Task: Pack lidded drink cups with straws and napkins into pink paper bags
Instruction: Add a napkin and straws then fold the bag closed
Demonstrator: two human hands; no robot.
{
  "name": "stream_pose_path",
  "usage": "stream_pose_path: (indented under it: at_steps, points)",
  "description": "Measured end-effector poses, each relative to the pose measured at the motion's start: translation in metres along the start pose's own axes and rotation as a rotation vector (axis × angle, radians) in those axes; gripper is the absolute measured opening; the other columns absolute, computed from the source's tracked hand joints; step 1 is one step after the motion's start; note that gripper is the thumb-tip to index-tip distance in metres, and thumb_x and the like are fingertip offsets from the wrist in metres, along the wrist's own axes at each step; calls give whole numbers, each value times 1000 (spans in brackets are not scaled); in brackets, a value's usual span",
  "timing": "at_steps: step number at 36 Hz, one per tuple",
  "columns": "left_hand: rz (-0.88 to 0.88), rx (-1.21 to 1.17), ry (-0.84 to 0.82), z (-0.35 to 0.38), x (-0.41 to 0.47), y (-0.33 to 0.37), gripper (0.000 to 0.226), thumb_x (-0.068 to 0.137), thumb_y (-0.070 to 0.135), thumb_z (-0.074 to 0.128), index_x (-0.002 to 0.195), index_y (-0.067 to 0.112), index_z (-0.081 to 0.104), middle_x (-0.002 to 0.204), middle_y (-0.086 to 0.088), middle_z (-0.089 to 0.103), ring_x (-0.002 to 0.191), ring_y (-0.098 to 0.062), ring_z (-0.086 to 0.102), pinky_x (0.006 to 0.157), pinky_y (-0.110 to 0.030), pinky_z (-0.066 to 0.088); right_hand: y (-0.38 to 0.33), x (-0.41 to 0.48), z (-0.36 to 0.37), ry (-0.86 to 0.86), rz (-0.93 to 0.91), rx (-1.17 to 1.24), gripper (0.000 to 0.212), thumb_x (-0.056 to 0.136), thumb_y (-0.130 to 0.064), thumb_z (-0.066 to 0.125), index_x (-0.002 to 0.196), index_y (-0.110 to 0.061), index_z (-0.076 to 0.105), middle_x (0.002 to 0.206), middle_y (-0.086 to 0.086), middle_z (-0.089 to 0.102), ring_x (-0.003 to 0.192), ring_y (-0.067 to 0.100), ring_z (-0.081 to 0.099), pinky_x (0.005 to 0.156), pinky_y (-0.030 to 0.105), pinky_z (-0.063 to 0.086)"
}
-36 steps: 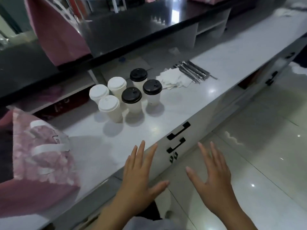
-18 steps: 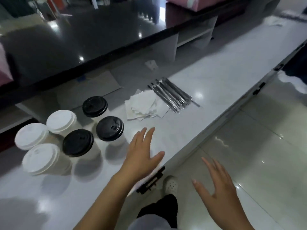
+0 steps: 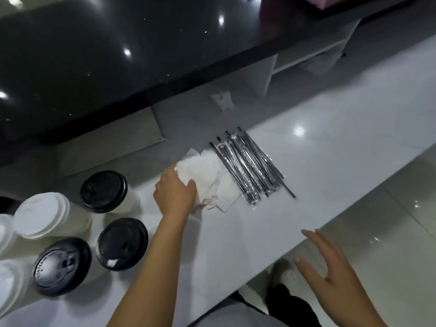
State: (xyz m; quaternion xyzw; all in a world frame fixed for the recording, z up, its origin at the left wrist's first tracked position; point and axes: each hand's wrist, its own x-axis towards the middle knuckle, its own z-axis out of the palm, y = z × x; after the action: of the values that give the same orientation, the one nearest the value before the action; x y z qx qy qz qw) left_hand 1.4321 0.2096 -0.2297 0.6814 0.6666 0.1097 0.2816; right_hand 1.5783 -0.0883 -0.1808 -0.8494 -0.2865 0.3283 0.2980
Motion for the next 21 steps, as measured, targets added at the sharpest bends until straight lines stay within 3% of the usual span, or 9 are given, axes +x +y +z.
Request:
stream_pose_path:
  at_steps: [6, 9, 12, 15, 18, 21]
  points:
    - [-73, -100, 85, 1, -2, -7, 30, 88, 18, 61, 117, 23, 61, 102, 1, 65, 97, -23, 61, 80, -36, 48, -15, 61, -23, -115, -86, -21, 42, 89, -38, 66, 125, -52, 52, 149, -22, 35, 138, 2, 34, 107, 36, 36]
    - [-110, -151, 136, 0, -9, -6, 20, 87, 16, 60, 106, 24, 64, 98, 2, 64, 85, -19, 61, 71, -31, 45, -28, 97, -32, -158, -174, -7, 41, 90, -36, 66, 126, -50, 52, 144, -23, 39, 122, -18, 39, 101, 30, 37]
    - [-150, -213, 175, -3, -16, -1, 21, 86, 13, 65, 105, 22, 66, 103, 1, 61, 80, -14, 60, 70, -27, 43, -39, 133, -41, -254, -294, -23, 43, 91, -33, 65, 131, -43, 52, 134, -35, 39, 112, -33, 32, 97, 21, 31]
    - [-254, -319, 151, -6, -29, 8, 31, 86, 11, 69, 115, 23, 64, 106, 4, 61, 78, -7, 59, 66, -25, 44, -48, 163, -55, -355, -374, -20, 44, 92, -33, 64, 134, -39, 51, 130, -38, 37, 112, -35, 28, 100, 19, 27]
    - [-362, -414, 147, -6, -48, 18, 29, 85, 10, 69, 110, 24, 65, 99, 1, 64, 79, -18, 63, 66, -27, 49, -52, 186, -73, -458, -454, -49, 43, 93, -36, 62, 134, -39, 50, 134, -27, 40, 110, -36, 28, 98, 15, 28]
    - [-440, -484, 229, 0, -66, 30, 23, 83, 10, 70, 102, 22, 69, 91, -1, 64, 76, -22, 62, 66, -33, 52, -52, 204, -91, -545, -501, -38, 39, 93, -33, 63, 129, -44, 52, 133, -25, 43, 109, -19, 41, 85, 3, 34]
